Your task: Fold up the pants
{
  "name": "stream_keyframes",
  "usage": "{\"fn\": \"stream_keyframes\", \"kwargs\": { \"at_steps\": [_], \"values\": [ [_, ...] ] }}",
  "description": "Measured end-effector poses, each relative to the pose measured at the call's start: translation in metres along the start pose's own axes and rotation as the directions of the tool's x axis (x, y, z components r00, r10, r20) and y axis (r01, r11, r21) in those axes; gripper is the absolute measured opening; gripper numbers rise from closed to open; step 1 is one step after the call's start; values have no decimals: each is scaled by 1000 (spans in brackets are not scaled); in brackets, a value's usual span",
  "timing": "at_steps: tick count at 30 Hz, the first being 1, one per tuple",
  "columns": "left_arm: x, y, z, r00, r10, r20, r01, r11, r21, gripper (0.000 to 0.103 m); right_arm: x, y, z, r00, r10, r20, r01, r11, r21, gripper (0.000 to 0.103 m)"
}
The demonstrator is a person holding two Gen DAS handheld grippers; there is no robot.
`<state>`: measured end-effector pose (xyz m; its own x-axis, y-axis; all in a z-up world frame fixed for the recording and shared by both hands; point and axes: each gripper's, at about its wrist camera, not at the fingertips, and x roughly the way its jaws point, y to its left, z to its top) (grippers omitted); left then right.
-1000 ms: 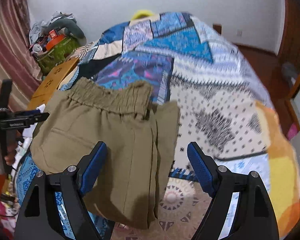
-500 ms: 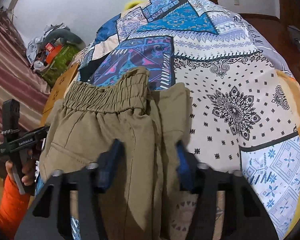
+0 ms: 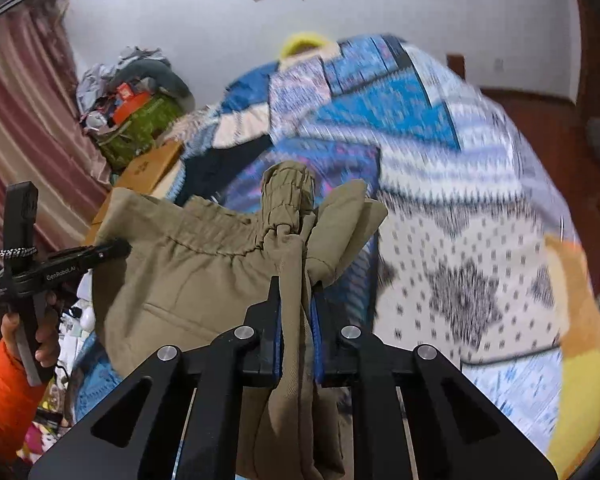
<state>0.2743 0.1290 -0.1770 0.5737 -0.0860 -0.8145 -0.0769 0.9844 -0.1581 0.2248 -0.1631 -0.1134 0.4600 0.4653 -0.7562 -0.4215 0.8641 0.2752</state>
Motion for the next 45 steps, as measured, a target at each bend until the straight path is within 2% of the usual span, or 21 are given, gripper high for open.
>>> {"fn": "stream_keyframes", "kwargs": {
  "at_steps": [4,10,16,21,25,30,38,40,43,45],
  "values": [
    [-22,1,18,997,36,75,-39,998,42,5,-6,21,23,998,-6,59,11,997,-75,10],
    [-45,23,58,982,86,168,-93,995,35,5,0,40,67,993,10,121,4,993,-116,10],
    [-43,57,95,964,153,218,-154,988,-12,5,26,62,106,984,36,172,-10,989,-151,10],
    [-24,85,122,947,218,238,-215,976,-38,5,61,79,135,983,42,179,-10,984,-177,10],
    [7,114,139,947,243,211,-232,970,-77,5,100,89,156,989,36,144,-9,982,-188,10],
    [60,149,152,950,272,154,-256,959,-118,5,149,96,165,995,27,95,-7,979,-204,10],
    [146,189,134,955,293,56,-281,947,-153,6,228,89,164,1000,-10,3,10,982,-190,10],
    [167,199,128,959,282,8,-277,948,-157,6,246,86,159,999,-36,-37,28,980,-197,11],
    [193,217,118,971,227,-71,-236,955,-179,10,264,81,150,992,-89,-84,69,972,-223,12],
    [200,228,111,976,190,-104,-208,955,-211,23,264,77,145,991,-106,-81,84,968,-238,16]
  ]
}}
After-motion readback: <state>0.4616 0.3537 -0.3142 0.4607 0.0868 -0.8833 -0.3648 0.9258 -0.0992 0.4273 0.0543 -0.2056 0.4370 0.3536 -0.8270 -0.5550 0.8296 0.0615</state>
